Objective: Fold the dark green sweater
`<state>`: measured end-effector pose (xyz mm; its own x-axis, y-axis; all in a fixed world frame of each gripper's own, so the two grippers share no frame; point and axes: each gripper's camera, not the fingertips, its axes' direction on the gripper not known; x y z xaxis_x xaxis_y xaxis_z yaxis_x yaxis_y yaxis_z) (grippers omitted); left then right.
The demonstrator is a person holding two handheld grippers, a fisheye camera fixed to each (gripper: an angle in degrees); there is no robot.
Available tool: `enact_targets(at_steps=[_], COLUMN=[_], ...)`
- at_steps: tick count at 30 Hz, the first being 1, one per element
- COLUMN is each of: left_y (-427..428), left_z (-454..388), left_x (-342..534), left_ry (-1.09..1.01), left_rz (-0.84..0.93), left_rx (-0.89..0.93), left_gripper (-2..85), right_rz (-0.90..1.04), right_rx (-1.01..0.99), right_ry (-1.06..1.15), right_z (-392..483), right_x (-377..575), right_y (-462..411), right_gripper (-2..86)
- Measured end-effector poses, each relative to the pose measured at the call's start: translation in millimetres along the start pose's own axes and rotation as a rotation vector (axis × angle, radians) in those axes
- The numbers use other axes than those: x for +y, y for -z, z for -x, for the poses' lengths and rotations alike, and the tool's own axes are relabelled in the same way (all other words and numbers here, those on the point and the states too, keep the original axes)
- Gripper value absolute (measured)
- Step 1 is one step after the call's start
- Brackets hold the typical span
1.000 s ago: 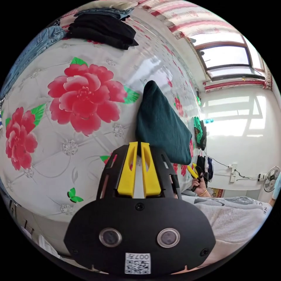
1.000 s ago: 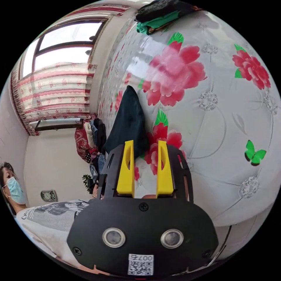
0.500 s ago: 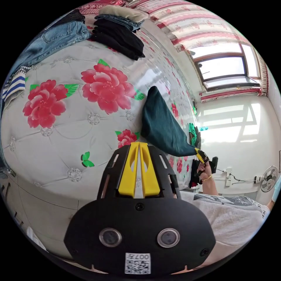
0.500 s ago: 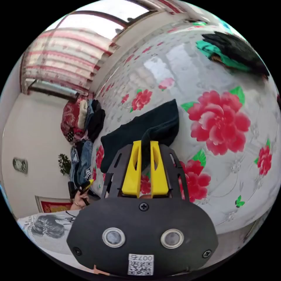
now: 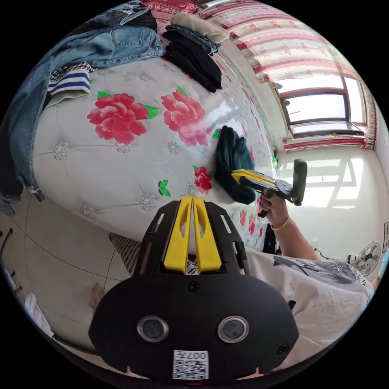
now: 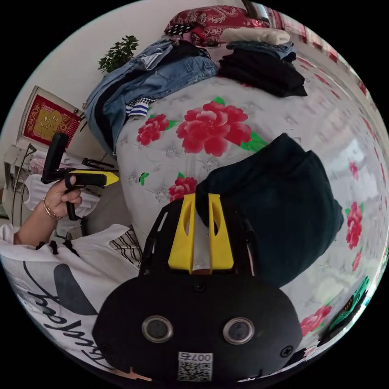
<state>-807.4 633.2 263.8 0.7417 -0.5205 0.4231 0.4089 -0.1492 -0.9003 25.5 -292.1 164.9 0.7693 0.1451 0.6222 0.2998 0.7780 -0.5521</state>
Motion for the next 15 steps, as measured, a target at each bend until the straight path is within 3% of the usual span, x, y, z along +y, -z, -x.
enact_targets(at_steps=[7, 12, 15], left_y=[4.0, -9.3, -33.0], left_z=[2.5, -25.9, -43.5], left_x=[-41.7, -88.4, -115.5], left_ry=[-0.073, -0.228, -0.294], left_rz=[0.077, 0.118, 0.232], left_rx=[0.04, 0.115, 0.17], left_gripper=[-0.5, 3.7, 6.0], right_rz=[-0.286, -0.407, -0.415], right_rx=[-0.132, -0.073, -0.14], right_ry=[-0.158, -0.518, -0.719], right_z=[-41.5, -114.2, -146.3], right_x=[51.1, 146.3, 192.4], right_y=[49.3, 73.3, 58.6], right_gripper=[7.6, 9.3, 10.7])
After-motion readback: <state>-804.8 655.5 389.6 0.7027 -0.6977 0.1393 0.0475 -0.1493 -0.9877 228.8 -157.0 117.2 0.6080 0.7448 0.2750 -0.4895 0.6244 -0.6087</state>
